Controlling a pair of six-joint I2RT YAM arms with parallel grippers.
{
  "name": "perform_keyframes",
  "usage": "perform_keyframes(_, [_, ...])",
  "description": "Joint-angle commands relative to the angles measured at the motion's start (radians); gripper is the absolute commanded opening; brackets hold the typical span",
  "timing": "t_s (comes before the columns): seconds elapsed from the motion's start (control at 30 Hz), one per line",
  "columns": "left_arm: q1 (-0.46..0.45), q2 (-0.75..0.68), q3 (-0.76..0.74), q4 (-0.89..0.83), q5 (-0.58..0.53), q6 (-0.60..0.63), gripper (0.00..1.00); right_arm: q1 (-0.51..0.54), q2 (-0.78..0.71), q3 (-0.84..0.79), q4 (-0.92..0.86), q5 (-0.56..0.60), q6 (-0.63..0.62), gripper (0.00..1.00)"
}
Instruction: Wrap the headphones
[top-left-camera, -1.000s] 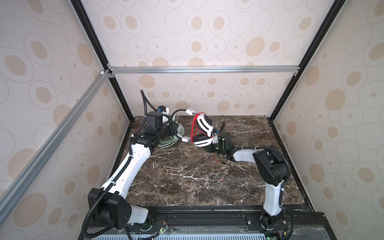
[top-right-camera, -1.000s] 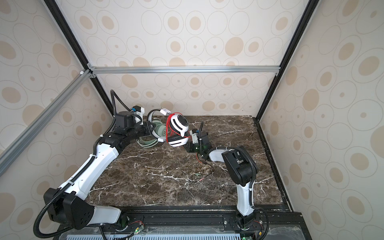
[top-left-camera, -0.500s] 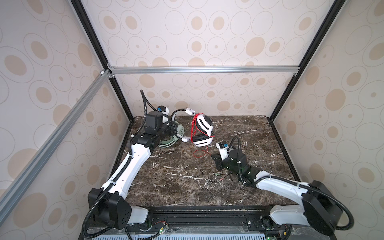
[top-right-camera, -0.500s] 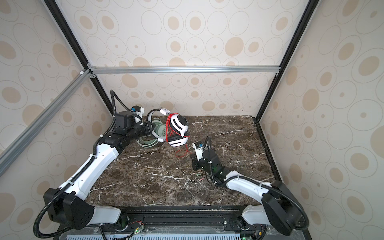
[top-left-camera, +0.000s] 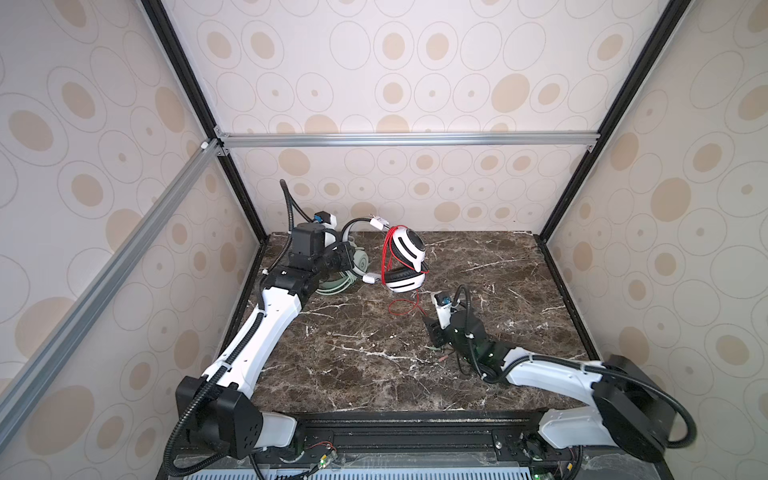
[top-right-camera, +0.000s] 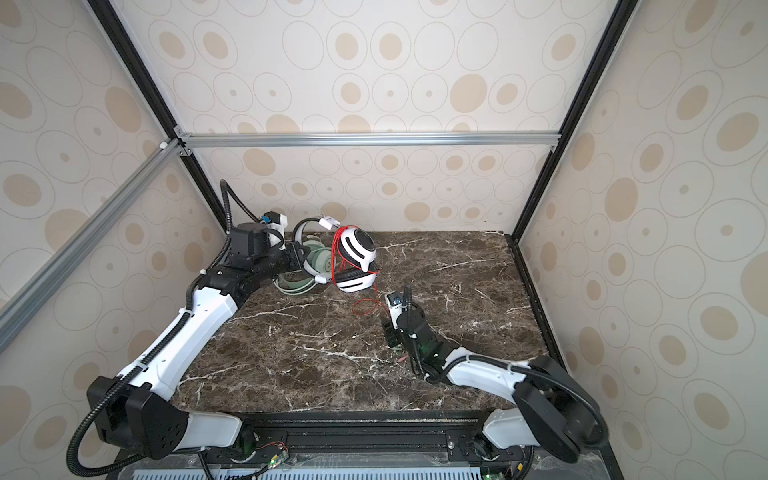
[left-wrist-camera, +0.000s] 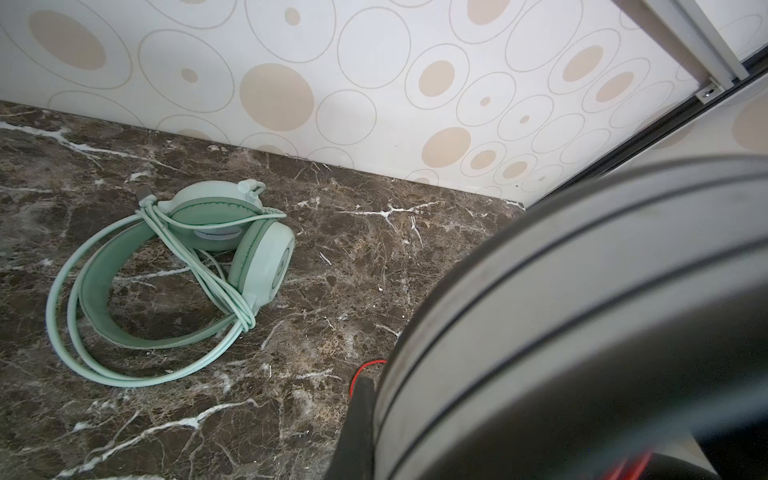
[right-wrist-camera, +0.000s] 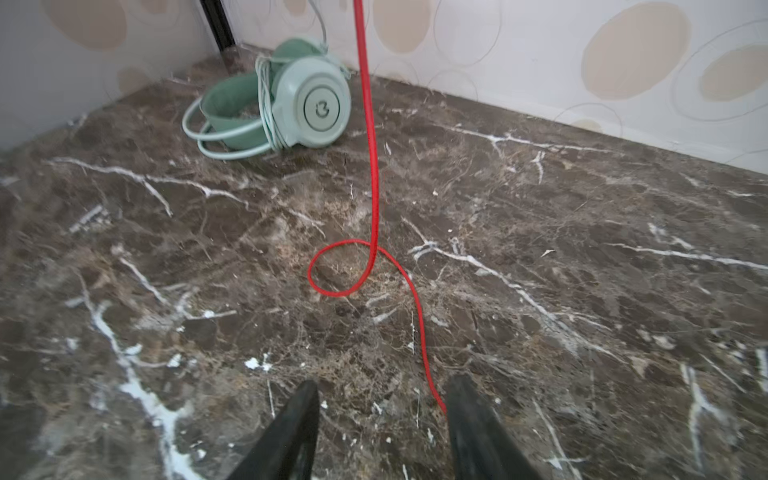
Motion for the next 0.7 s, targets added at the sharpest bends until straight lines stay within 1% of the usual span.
perform_keyframes(0.0, [0.005,-0.037,0.013,0.061,0.022,-0.043,0.0,0.002,0.134,0.01,0.309,-0.101,0.027,0.55])
perform_keyframes(0.1, [0.005,-0.035,0.012,0.063,0.024,-0.044,0.0,0.002,0.291,0.029,0.506,-0.071,0.048,0.56])
perform_keyframes(0.2, [0.005,-0.035,0.013,0.063,0.028,-0.045,0.0,0.002,0.434,0.046,0.706,-0.013,0.111,0.51])
perform_keyframes(0.27, [0.005,-0.036,0.013,0.064,0.032,-0.045,0.0,0.002,0.516,0.071,0.782,0.013,0.169,0.48])
perform_keyframes(0.37, [0.005,-0.038,0.015,0.063,0.03,-0.043,0.0,0.005,0.611,0.109,0.877,0.033,0.223,0.46])
perform_keyframes(0.4, [0.005,-0.037,0.015,0.063,0.028,-0.042,0.0,0.006,0.632,0.121,0.902,0.043,0.237,0.46])
perform_keyframes(0.57, [0.005,-0.034,0.015,0.061,0.03,-0.041,0.0,0.007,0.704,0.203,0.9,0.066,0.261,0.45])
perform_keyframes(0.67, [0.006,-0.033,0.017,0.062,0.033,-0.041,0.0,0.005,0.736,0.24,0.899,0.096,0.277,0.39])
